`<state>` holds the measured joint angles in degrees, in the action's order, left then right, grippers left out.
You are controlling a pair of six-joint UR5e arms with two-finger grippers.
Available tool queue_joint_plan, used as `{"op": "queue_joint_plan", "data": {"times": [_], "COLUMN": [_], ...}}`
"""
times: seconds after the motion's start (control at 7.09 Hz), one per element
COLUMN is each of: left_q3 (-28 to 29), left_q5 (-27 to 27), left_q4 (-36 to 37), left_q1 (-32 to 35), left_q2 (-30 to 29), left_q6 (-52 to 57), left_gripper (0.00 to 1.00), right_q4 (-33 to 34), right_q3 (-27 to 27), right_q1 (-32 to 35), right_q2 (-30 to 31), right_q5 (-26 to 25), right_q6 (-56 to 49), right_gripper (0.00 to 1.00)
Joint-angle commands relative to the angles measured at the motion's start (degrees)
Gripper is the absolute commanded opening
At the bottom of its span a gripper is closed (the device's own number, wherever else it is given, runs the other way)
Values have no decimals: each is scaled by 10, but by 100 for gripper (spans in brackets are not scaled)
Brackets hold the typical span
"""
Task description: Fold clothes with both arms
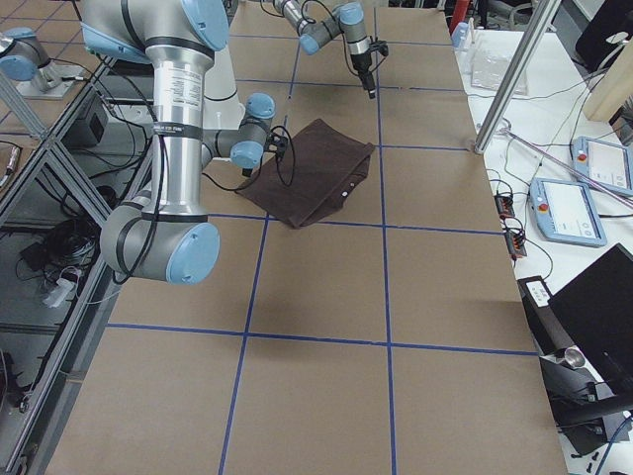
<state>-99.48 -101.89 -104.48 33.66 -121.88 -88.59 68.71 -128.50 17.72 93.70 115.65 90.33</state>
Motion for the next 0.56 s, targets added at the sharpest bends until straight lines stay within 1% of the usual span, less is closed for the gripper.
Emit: {"op": "queue_joint_plan", "data": {"times": [0.0, 0.14, 0.42], "left_q3": [-34, -26, -7], "left_q5": [6, 27, 40], "left_q4": [19, 19, 19], "left_q1": [-110, -153, -164], "left_q2": [22, 24, 20], "left_q6": [-159, -205, -212], "left_gripper": [92, 89, 79], "right_q4": [-1, -1, -1], "right_q3": [0, 3, 8], "right_q1": [100, 130, 144], "right_q2": [-40, -55, -58], "right_q5": [4, 2, -3], "right_q6": [0, 0, 0], "right_gripper": [100, 100, 100]}}
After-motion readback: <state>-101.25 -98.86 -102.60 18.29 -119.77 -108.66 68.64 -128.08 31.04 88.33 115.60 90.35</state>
